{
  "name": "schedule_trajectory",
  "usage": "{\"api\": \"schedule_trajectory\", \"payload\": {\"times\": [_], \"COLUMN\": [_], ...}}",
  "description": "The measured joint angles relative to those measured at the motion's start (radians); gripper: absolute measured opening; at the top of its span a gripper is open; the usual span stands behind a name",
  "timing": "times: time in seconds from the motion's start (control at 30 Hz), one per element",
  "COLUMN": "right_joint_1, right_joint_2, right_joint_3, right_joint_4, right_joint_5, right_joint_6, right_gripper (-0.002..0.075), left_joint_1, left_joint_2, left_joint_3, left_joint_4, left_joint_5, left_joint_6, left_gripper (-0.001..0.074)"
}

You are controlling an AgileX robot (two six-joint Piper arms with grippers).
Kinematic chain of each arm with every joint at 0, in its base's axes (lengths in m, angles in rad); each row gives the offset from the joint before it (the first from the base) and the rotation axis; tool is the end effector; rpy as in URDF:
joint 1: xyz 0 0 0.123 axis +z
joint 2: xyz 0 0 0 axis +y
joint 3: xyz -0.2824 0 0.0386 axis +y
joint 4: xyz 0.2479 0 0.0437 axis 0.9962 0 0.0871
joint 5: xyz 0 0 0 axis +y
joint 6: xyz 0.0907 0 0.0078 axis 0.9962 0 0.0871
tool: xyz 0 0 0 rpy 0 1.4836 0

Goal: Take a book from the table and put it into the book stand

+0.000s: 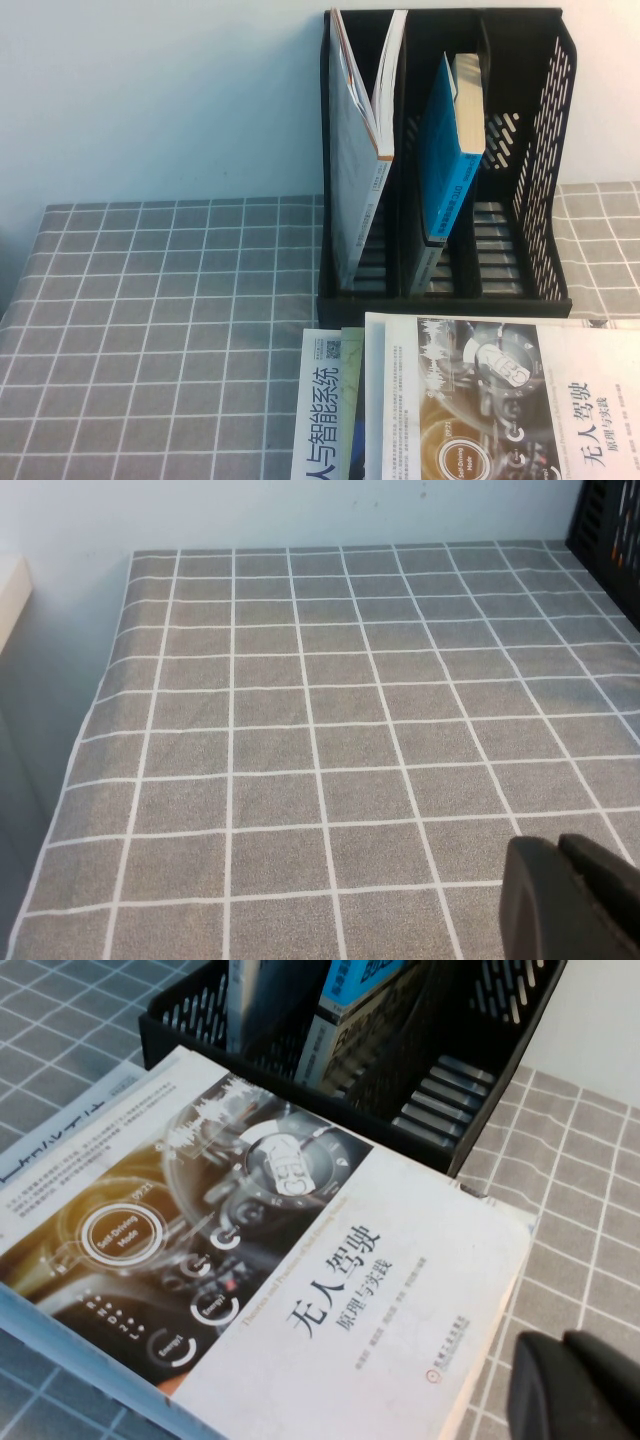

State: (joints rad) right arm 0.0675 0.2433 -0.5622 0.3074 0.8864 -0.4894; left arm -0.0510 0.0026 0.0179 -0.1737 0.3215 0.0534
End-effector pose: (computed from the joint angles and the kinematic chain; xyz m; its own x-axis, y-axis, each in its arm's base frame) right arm 0.0348 0.0238 0.3086 -0.3423 -0.3030 -0.8894 -0.3903 0.9069 -0.1588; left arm 0.0542 -0.0078 0.1783 -0.2574 -0.0982 -0.9613 0.0756 0.9897 -0.1213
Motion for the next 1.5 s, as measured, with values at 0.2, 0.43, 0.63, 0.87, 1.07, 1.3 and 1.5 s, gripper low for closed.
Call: {"api": "schedule_trajectory", "payload": {"times": [0.2,0.43,0.63,0.87,1.07,1.3,1.5], "right_joint_1": [0.000,0.000,0.000,0.000,0.000,0.000,0.000], "right_joint_2": [-0.002,-0.082,-0.207,-0.257,-0.257,-0.257,-0.257], "right_joint_3": [0.000,0.000,0.102,0.425,0.586,0.584,0.582], "right_joint_4": [0.000,-0.062,-0.111,-0.081,-0.037,-0.048,-0.049], "right_joint_5": [0.000,-0.016,-0.202,-0.486,-0.556,-0.527,-0.520], "right_joint_6": [0.000,-0.017,-0.025,0.064,0.079,0.057,0.057], "right_gripper": [0.0011,0.0011,0.0011,0.0011,0.0011,0.0011,0.0011], "left_joint_1": [0.000,0.000,0.000,0.000,0.000,0.000,0.000], "left_joint_2": [0.000,0.000,0.000,0.000,0.000,0.000,0.000], "left_joint_3": [0.000,-0.001,-0.001,-0.002,-0.002,-0.002,-0.002], "left_joint_4": [0.001,0.003,0.005,0.005,0.005,0.005,0.005], "left_joint_5": [0.000,0.004,0.005,0.005,0.005,0.005,0.005], "left_joint_6": [0.003,0.003,0.003,0.003,0.003,0.003,0.003], "left_gripper": [-0.0002,-0.0002,-0.0002,-0.0002,-0.0002,-0.0002,-0.0002]}}
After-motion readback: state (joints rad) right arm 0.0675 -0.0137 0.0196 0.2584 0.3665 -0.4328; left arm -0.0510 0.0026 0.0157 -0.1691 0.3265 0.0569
